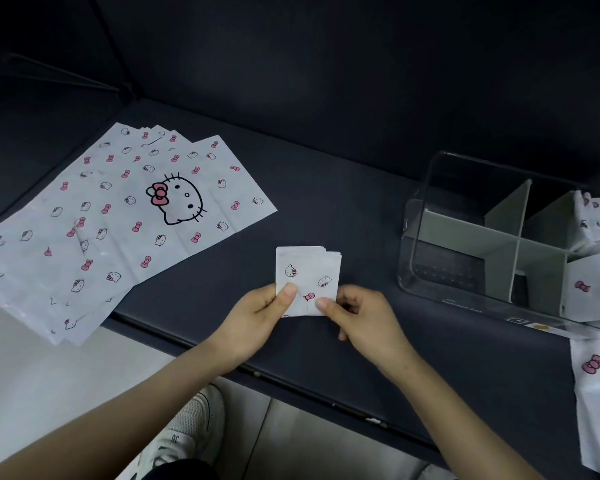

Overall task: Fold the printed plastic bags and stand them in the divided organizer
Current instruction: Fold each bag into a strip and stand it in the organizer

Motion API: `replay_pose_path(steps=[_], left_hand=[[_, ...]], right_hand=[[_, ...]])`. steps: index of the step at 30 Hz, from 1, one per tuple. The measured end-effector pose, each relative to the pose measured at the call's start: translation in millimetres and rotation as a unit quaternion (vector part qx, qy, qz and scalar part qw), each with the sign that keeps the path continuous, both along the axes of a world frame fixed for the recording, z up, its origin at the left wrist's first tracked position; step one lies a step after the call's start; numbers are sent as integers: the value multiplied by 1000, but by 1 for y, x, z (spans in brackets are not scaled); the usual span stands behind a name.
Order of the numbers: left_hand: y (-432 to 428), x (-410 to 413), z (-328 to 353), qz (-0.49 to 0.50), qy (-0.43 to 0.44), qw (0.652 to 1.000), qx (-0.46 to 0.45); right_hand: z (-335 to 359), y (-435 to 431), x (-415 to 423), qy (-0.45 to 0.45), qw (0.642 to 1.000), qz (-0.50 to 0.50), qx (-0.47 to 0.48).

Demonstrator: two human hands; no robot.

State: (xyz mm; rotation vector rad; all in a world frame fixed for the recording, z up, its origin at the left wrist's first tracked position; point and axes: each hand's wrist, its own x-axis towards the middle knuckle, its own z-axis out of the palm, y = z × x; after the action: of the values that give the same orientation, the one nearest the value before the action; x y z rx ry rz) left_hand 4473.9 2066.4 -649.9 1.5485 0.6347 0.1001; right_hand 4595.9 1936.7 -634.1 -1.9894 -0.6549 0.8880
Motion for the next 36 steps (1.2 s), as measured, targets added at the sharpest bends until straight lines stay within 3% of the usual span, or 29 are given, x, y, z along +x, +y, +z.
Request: replay_pose_path(steps=[4,7,11,18,25,29,33,36], left_hand=[[-1,4,3,30,6,999,26],[-8,7,5,42,11,991,126],[-11,4,-5,90,34,939,329],[1,-10,-22,93,34,909,406],[10,-7,-32,64,-15,818,571],[16,5,-27,-39,-76,809,581],[19,14,-33,-154,1,801,578],[18,11,-39,-169,32,787,593]], right_hand=[[-6,7,-2,-60,996,-20,-57],[-7,12,-1,-82,993,-19,-86],[-8,14,-1,-77,992,-21,-96],[-7,16,0,-72,990,-27,-119],[-4,17,1,-64,988,-35,-133],[-4,17,3,-43,989,-37,-134],[-5,18,4,-26,990,-40,-132],[-5,19,5,-32,989,-32,-141]])
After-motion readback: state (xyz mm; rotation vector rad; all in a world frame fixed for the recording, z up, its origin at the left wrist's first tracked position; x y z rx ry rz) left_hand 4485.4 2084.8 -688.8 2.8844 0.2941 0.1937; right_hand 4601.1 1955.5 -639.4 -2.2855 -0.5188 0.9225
